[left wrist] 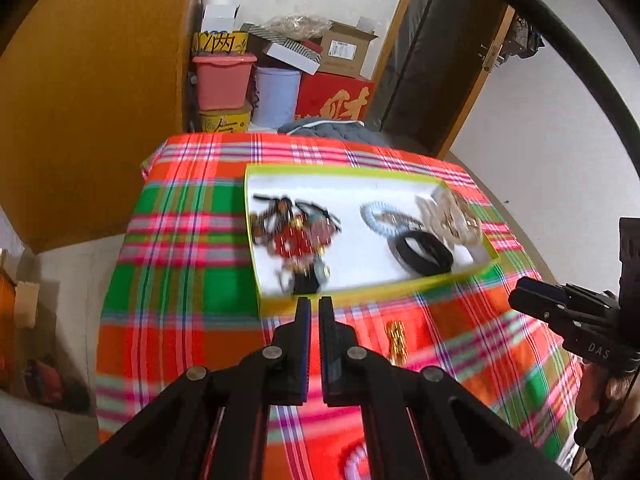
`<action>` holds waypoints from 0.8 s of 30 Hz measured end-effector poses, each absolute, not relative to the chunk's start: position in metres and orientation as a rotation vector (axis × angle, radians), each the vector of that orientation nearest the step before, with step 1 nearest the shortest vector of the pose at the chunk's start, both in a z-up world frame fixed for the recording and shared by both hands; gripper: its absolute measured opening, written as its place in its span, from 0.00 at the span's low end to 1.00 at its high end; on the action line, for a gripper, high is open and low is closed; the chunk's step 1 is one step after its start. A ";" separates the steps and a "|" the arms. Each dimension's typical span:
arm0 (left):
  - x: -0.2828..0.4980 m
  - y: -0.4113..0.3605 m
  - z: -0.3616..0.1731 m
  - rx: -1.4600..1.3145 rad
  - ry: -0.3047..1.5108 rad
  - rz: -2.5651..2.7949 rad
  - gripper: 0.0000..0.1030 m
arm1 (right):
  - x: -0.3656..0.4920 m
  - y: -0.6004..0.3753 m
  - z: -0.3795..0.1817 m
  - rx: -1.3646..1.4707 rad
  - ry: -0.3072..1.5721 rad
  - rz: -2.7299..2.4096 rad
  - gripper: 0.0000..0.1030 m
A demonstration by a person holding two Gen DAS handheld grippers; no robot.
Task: Organize jewelry
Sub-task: 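Grasp the gold chain with the right tool while the left tool grasps the lilac coil hair tie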
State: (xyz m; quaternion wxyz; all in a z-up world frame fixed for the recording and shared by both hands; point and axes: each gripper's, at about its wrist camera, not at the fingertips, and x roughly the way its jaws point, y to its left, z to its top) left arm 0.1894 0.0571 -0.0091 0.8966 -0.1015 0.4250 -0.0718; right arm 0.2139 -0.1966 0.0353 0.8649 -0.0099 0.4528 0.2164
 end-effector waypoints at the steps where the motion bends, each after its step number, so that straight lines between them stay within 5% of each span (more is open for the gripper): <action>1: 0.185 0.056 -0.011 -0.211 0.884 -0.151 0.02 | 0.211 -0.197 0.035 -0.019 0.951 0.458 0.36; 17: 0.135 0.036 -0.041 -0.209 0.954 -0.240 0.12 | 0.185 -0.182 0.026 -0.033 0.978 0.515 0.36; 21: 0.124 0.029 -0.051 -0.206 0.975 -0.269 0.30 | 0.183 -0.181 0.025 -0.034 0.982 0.521 0.36; 24: 0.118 0.023 -0.056 -0.189 0.985 -0.275 0.31 | 0.183 -0.179 0.024 -0.036 0.986 0.524 0.36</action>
